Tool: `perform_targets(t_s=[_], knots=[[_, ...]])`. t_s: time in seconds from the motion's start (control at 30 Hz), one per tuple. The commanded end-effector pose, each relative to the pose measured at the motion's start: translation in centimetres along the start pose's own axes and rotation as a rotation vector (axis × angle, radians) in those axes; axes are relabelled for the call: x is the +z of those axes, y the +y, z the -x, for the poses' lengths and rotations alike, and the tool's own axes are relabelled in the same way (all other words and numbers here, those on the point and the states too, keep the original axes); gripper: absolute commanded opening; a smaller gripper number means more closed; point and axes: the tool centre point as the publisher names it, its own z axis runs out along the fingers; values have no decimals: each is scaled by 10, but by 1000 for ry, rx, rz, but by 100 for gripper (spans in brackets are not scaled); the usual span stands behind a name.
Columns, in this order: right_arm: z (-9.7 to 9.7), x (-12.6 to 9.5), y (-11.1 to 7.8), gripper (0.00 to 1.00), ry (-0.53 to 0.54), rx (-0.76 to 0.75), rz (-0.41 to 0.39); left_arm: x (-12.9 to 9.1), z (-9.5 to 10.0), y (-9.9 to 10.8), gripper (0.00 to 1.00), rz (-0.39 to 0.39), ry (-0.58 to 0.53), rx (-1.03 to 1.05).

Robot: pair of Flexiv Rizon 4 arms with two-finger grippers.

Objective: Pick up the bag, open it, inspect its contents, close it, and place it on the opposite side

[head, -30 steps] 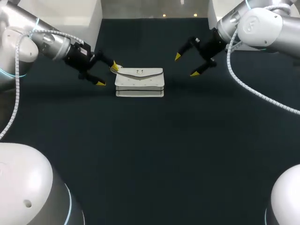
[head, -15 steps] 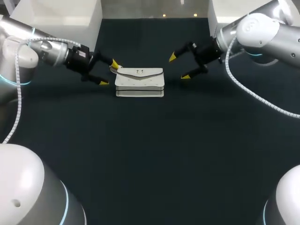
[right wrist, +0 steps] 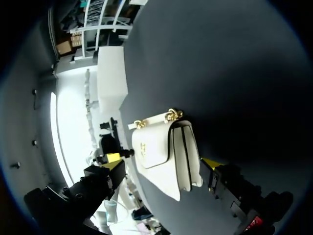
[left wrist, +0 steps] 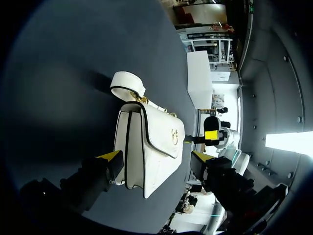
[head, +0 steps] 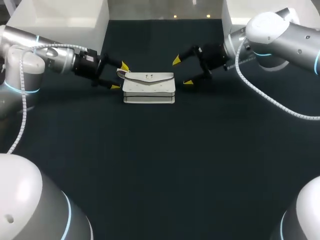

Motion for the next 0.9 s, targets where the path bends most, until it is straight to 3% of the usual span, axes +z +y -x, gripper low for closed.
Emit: perform_targets(t_s=[0.03,0.17,0.47,0.83,0.9], knots=[[2,12,11,100,23,-3,-158,4,8,-10,95,5,38,-6],[-1,17,12,100,42,-5,-172,4,8,-14,92,-4,57,-12],[-3,22,12,100,50,-7,-189,10,-2,-18,76,16,109,-16],[-3,28,12,100,67,-4,-218,23,-3,-24,65,15,95,-25],[-3,29,12,91,69,-1,-221,24,-3,-26,61,11,93,-26]])
